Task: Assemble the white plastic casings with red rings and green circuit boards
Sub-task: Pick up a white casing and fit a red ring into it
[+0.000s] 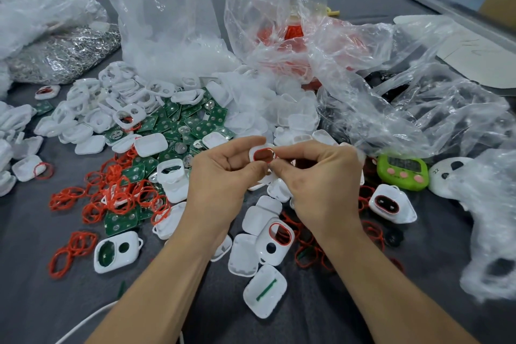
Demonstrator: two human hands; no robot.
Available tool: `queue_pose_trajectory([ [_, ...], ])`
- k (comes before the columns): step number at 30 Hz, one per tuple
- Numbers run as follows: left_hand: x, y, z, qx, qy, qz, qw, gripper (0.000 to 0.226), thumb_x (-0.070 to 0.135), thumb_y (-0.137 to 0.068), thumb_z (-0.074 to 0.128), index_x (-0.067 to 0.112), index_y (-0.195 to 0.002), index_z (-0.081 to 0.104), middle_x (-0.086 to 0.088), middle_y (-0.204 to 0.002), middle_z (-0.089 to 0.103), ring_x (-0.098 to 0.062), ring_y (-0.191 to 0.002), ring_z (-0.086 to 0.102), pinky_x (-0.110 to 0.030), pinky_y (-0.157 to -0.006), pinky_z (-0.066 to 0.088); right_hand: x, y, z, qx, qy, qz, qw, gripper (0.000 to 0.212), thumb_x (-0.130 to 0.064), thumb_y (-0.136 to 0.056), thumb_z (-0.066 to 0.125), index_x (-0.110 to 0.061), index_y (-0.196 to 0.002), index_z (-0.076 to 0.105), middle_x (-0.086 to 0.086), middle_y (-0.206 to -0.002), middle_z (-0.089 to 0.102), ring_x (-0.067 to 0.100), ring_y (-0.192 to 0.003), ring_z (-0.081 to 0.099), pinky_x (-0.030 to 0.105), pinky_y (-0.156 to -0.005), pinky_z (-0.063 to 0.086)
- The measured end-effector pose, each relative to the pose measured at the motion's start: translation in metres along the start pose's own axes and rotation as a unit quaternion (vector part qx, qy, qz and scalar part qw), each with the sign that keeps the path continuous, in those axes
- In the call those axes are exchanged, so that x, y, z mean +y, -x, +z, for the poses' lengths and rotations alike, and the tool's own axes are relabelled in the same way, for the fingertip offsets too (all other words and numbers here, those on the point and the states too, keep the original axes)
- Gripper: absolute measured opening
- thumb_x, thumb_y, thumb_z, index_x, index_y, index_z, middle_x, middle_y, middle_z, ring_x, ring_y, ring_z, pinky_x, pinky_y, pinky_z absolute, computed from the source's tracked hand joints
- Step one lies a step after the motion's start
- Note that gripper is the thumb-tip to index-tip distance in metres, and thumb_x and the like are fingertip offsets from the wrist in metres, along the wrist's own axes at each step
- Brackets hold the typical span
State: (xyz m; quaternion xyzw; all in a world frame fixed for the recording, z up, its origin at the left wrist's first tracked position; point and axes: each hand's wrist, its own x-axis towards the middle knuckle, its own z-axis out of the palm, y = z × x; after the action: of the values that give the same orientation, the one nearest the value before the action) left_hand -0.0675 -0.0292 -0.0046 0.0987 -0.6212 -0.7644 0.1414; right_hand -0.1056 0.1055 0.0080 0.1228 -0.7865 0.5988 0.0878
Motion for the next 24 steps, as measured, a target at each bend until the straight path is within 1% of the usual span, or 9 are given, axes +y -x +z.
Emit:
queue_pose_trajectory([
  [2,-0.001,-0.001,-0.001,0.023,0.011,0.002,1.0,0.038,-0.017,-0.083,0.069,0.016,-0.098,0.08,-0.011,-0.086,0.08,-0.017,-0.075,0.074,-0.022,-0.069,0.058,-0.001,0.002,0.004,-0.005,0.003,-0.013,1.0,0.034,-0.011,-0.076,0.089,-0.043,-0.076,0.078,-0.021,-0.075,0.075,0.011,-0.069,0.071,0.023,-0.065,0.057],
  [4,0.0,-0.002,-0.003,0.04,0.02,0.005,0.999,0.038,-0.018,-0.081,0.07,0.016,-0.093,0.081,-0.013,-0.086,0.079,-0.019,-0.074,0.074,-0.022,-0.067,0.057,-0.002,0.004,0.007,-0.009,0.006,-0.027,1.0,0.032,-0.01,-0.077,0.088,-0.04,-0.08,0.079,-0.027,-0.08,0.074,0.004,-0.073,0.072,0.014,-0.068,0.054],
  [7,0.001,-0.003,-0.002,0.041,0.016,0.009,0.999,0.034,-0.016,-0.082,0.07,0.014,-0.095,0.08,-0.012,-0.084,0.079,-0.015,-0.07,0.073,-0.018,-0.062,0.054,-0.002,0.002,0.006,-0.01,0.013,-0.031,0.999,0.023,-0.015,-0.078,0.089,-0.037,-0.082,0.082,-0.022,-0.077,0.075,0.004,-0.072,0.072,0.021,-0.069,0.057],
  [10,0.002,-0.003,-0.001,0.025,0.004,0.01,1.0,0.031,-0.015,-0.084,0.069,0.01,-0.1,0.077,-0.009,-0.084,0.08,-0.012,-0.069,0.073,-0.014,-0.059,0.051,-0.002,0.001,0.005,0.008,0.017,-0.028,0.999,0.032,-0.018,-0.077,0.09,-0.046,-0.073,0.075,-0.024,-0.073,0.074,0.005,-0.068,0.072,0.02,-0.066,0.057],
  [13,-0.001,-0.001,0.0,0.032,0.009,0.013,0.999,0.032,-0.016,-0.084,0.068,0.011,-0.098,0.078,-0.012,-0.084,0.079,-0.018,-0.072,0.075,-0.02,-0.064,0.056,0.0,0.007,0.01,0.019,-0.002,-0.012,1.0,0.039,-0.013,-0.077,0.088,-0.048,-0.07,0.075,-0.024,-0.07,0.074,0.009,-0.065,0.071,0.02,-0.062,0.056],
  [16,-0.004,-0.002,0.001,0.067,0.035,0.004,0.997,0.035,-0.017,-0.082,0.069,0.015,-0.091,0.081,-0.012,-0.08,0.078,-0.024,-0.075,0.076,-0.029,-0.07,0.061,0.002,0.01,0.016,0.005,-0.077,0.028,0.997,0.023,-0.007,-0.083,0.082,-0.03,-0.087,0.084,-0.02,-0.075,0.077,0.0,-0.073,0.074,0.013,-0.069,0.054],
  [18,-0.004,-0.003,0.001,0.078,0.04,-0.003,0.996,0.036,-0.017,-0.082,0.069,0.016,-0.09,0.081,-0.008,-0.075,0.077,-0.022,-0.073,0.075,-0.026,-0.067,0.059,0.004,0.011,0.021,-0.008,-0.096,0.054,0.994,0.019,-0.007,-0.087,0.079,-0.022,-0.098,0.085,-0.021,-0.063,0.07,-0.002,-0.058,0.064,0.012,-0.062,0.049],
  [20,-0.004,-0.005,0.0,0.079,0.049,-0.01,0.996,0.037,-0.017,-0.082,0.068,0.017,-0.091,0.081,-0.007,-0.075,0.076,-0.018,-0.07,0.072,-0.022,-0.064,0.057,0.005,0.014,0.024,-0.004,-0.075,0.043,0.996,0.021,-0.007,-0.09,0.075,-0.021,-0.104,0.083,-0.024,-0.047,0.053,0.001,-0.045,0.05,0.006,-0.054,0.038],
  [24,-0.006,-0.007,-0.002,0.074,0.022,-0.008,0.997,0.035,-0.002,-0.077,0.072,0.024,-0.099,0.082,-0.012,-0.076,0.065,-0.021,-0.069,0.057,-0.028,-0.066,0.05,0.004,0.018,0.026,-0.005,-0.048,0.012,0.999,0.026,-0.005,-0.092,0.071,-0.022,-0.109,0.081,-0.026,-0.046,0.05,0.001,-0.047,0.05,0.006,-0.054,0.036],
])
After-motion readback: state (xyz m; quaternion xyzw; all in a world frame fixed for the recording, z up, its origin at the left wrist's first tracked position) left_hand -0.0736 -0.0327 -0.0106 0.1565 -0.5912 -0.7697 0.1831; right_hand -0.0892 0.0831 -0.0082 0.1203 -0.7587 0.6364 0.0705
